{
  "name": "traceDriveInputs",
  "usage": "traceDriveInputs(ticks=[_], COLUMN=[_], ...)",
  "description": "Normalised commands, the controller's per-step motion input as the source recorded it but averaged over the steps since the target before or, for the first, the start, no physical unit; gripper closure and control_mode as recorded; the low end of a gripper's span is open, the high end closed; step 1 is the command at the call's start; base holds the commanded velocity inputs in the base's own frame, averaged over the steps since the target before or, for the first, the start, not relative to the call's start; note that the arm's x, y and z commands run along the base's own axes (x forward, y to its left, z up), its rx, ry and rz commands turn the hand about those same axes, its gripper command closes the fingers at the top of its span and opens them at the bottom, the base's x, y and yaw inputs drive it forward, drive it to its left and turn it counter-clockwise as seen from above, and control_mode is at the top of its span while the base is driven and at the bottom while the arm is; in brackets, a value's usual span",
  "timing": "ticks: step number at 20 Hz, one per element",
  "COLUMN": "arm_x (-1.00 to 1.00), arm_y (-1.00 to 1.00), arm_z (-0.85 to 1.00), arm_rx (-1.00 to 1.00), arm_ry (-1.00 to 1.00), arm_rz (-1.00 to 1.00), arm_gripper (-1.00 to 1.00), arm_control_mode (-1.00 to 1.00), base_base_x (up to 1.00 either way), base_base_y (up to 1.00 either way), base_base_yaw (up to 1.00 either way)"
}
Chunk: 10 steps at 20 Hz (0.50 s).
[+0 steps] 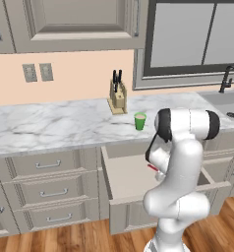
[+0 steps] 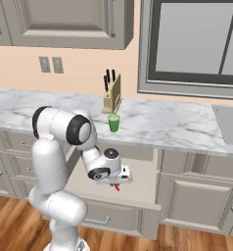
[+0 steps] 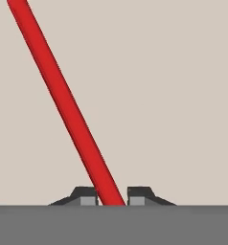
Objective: Pick up the straw from the right drawer and put it inside the smoothie cup.
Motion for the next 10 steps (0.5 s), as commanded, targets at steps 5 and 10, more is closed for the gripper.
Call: traceDriveInputs(ticks=[5,10], arm_x=[-0.18,0.0], arm_y=[0.0,0.0], arm_z=[1.0,1.0], arm_rx=[0.0,0.0], arm_ry=[-0.04,-0.07], arm_rz=[0.0,0.0], arm_gripper=[1.0,1.0], arm_control_mode=[-1.0,-1.0], base_base_x=[0.0,0.0], base_base_y=[0.0,0.0], base_base_yaw=[0.0,0.0])
